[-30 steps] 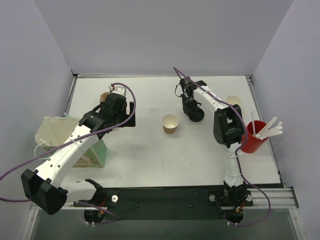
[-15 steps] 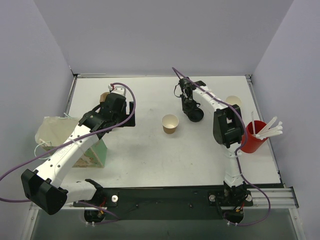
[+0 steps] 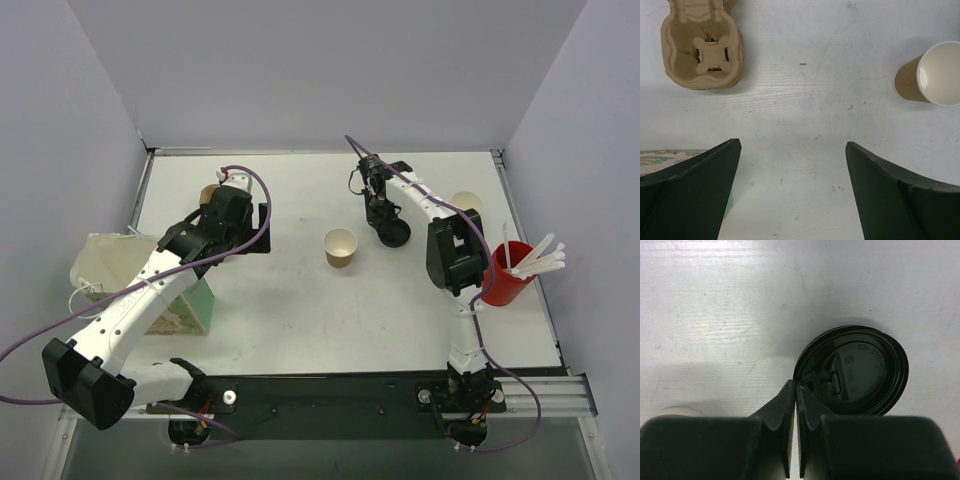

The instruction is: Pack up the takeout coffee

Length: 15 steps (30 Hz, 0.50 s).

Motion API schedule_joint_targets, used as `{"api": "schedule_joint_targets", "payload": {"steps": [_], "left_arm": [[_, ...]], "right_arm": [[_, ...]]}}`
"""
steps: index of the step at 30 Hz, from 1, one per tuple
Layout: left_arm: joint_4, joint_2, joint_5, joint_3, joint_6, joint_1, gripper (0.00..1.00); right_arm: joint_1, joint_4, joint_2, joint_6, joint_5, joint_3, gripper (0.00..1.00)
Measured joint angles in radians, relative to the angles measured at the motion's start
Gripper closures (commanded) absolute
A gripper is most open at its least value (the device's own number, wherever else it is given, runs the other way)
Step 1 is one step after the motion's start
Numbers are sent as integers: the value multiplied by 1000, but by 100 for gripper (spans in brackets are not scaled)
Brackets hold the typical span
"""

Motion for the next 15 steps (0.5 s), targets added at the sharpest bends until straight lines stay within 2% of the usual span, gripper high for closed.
{"api": "schedule_joint_targets", "payload": {"steps": [15], "left_arm": [[0,0,3,0,0,0,3]], "right_arm": [[28,-33,0,-19,96,40,100]]}}
